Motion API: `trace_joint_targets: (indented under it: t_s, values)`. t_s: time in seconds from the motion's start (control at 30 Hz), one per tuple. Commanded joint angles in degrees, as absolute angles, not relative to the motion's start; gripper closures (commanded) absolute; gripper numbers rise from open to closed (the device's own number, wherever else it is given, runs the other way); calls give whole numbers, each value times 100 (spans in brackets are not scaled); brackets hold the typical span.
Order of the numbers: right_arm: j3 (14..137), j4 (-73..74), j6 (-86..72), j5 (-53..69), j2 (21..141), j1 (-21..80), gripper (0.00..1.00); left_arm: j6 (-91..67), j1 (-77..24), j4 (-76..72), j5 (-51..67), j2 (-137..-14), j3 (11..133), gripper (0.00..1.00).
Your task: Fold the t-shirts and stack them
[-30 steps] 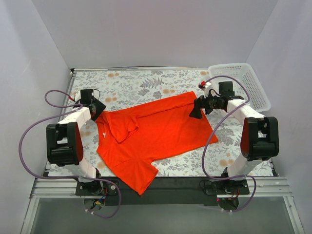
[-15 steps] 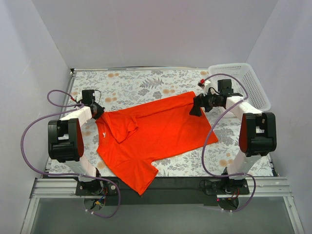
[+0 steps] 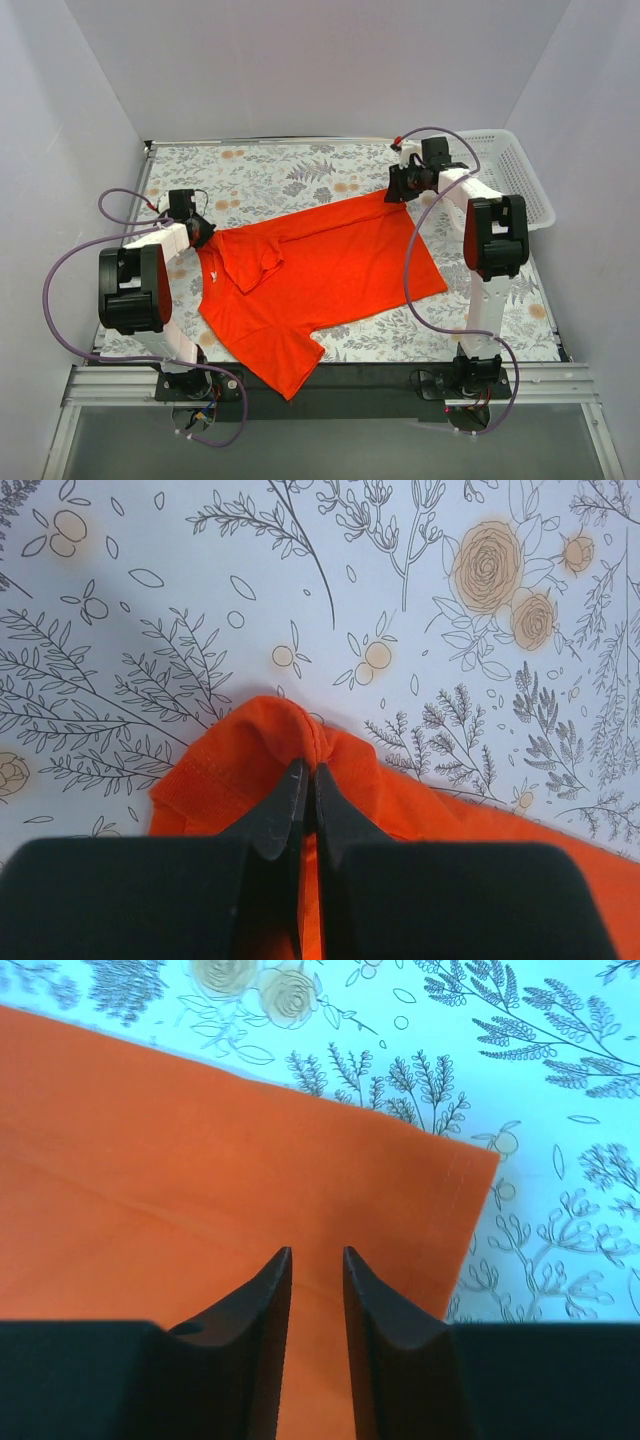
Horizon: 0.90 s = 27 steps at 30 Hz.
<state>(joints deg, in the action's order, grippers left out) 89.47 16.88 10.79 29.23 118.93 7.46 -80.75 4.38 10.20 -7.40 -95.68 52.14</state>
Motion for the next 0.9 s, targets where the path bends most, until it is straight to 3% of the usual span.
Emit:
trace_joint_targets:
  t_s: [0.0,0.1,0.43,0.87]
  values:
    - [9447,1863,958,2349,12277,888,72,-7998,475,879,-738,-9211,5177,100]
    - [9554,2021,984,2049,12462,905,81,-7989,475,861,-747,-9220,5177,100]
    - [9712,2232,1081,1231,12902,905,94,-7919,475,887,-1624,-8983,4896,100]
    - [9853,2320,1063,1090,13052,896,96,-8429,475,1116,-2390,-8332,4386,100]
